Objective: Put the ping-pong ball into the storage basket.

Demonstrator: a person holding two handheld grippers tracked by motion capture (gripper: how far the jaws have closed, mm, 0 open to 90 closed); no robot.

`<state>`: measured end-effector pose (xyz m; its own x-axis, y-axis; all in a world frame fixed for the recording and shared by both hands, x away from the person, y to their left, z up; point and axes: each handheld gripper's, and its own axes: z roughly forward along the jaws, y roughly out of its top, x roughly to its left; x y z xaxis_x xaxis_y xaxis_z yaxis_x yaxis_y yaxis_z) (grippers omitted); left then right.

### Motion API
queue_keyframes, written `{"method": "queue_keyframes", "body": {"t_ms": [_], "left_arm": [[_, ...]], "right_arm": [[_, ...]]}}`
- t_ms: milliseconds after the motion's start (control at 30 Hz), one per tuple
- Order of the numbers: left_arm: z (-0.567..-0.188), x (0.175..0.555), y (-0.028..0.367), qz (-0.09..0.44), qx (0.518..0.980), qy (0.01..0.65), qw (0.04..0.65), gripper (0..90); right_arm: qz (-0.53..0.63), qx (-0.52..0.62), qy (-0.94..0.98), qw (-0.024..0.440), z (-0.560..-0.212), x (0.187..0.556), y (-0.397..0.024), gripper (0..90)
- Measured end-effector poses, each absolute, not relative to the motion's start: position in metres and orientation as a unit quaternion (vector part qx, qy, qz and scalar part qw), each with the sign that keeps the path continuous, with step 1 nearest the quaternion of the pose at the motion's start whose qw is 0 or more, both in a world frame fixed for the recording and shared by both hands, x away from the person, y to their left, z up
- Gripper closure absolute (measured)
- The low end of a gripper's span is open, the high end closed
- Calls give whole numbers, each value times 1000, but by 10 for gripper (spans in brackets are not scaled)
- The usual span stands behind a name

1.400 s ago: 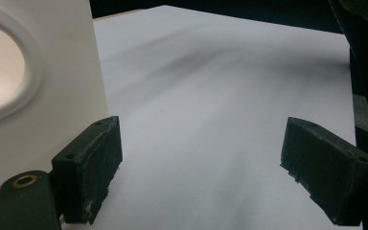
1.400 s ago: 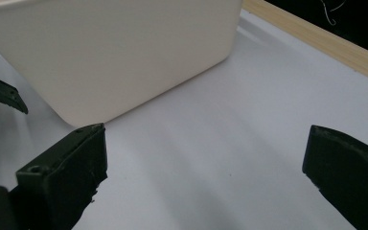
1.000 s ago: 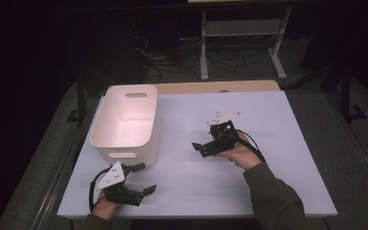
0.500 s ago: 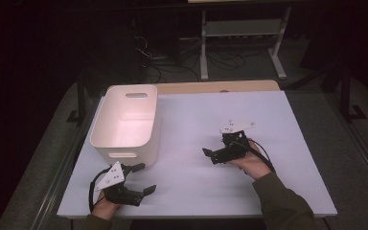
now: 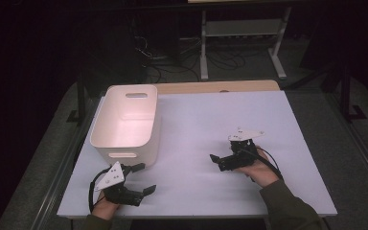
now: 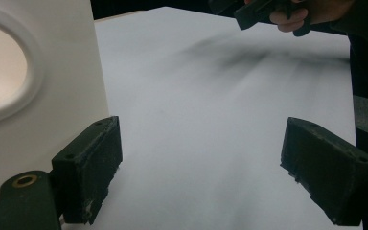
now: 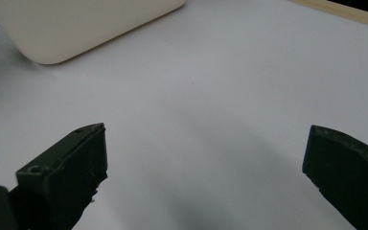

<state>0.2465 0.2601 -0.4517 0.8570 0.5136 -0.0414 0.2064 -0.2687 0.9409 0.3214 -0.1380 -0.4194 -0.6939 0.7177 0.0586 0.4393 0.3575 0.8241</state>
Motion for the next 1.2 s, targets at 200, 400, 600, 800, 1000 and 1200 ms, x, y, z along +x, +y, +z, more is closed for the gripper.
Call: {"method": "queue_keyframes", "body": {"t_ms": [200, 400, 600, 800, 1000, 1200], "left_arm": [[-452, 246, 260, 137, 785, 230, 559, 140], [-452, 247, 260, 138, 786, 229, 558, 140], [-452, 246, 260, 138, 786, 229, 558, 140], [-452, 246, 259, 138, 786, 230, 558, 140], [-452, 246, 260, 139, 786, 229, 557, 140], [-452, 246, 260, 139, 785, 229, 559, 140]], "right_arm": [[439, 367, 805, 159, -423, 310, -151, 10], [439, 377, 799, 165, -426, 301, -163, 10], [443, 388, 791, 167, -430, 291, -175, 6], [444, 399, 784, 171, -434, 280, -186, 6], [442, 402, 782, 177, -439, 277, -192, 6], [433, 402, 786, 180, -442, 275, -193, 2]]}}
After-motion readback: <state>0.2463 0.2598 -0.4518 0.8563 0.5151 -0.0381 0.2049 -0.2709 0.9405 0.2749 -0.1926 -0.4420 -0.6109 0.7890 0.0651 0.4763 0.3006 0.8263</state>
